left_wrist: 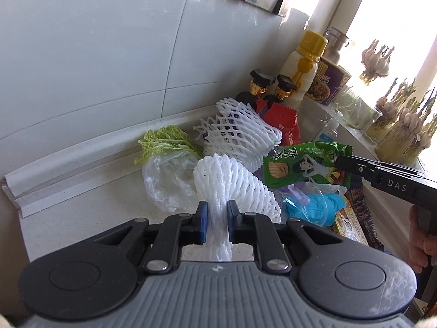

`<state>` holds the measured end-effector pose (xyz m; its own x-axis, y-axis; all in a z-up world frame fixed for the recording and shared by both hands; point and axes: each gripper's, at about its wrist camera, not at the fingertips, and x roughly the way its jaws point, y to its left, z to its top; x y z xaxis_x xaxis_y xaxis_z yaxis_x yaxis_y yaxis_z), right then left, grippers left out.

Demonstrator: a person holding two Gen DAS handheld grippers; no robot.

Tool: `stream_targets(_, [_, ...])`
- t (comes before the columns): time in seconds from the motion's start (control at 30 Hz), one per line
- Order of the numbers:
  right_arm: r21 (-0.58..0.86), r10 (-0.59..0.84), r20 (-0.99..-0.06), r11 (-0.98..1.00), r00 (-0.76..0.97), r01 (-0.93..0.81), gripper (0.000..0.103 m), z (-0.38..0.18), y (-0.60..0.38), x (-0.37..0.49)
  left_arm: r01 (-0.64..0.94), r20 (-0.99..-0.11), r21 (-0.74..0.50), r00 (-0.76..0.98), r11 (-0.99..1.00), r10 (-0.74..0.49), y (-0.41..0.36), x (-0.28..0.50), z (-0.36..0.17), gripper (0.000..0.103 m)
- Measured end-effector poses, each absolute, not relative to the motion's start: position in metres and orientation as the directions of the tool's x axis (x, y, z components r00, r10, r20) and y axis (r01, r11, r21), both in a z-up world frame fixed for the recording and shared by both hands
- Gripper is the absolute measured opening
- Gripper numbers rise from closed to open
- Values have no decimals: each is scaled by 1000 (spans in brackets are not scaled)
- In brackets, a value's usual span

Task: Collect trash
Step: 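Close the left tool on the foam net while the right tool grips the green wrapper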

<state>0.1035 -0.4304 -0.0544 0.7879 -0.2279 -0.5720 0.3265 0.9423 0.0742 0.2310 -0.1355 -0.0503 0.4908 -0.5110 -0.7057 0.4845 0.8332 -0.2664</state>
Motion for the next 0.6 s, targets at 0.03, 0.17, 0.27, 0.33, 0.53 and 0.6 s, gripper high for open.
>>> stream_targets(0.03, [80, -223, -574, 942, 788, 325, 13, -52, -427, 102, 485, -708, -258, 493, 836, -505, -134, 229, -48, 13])
stream_targets(0.17, [76, -213, -583, 946, 784, 314, 13, -45, -408, 95, 490, -723, -216, 501, 845, -475, -131, 217, -39, 13])
stream_targets(0.27, [65, -208, -592, 951, 779, 303, 13, -42, -392, 89, 491, -734, -197, 500, 848, -460, -126, 207, -34, 13])
stream_targets(0.33, [63, -205, -598, 952, 775, 301, 13, -39, -383, 84, 494, -740, -188, 497, 849, -453, -122, 201, -32, 13])
stream_targets(0.53, [67, -188, -608, 956, 771, 286, 13, -32, -358, 67, 495, -753, -162, 496, 854, -431, -109, 180, -26, 13])
stream_targets(0.6, [64, -189, -612, 956, 768, 286, 13, -30, -352, 62, 494, -756, -158, 496, 855, -426, -105, 174, -24, 13])
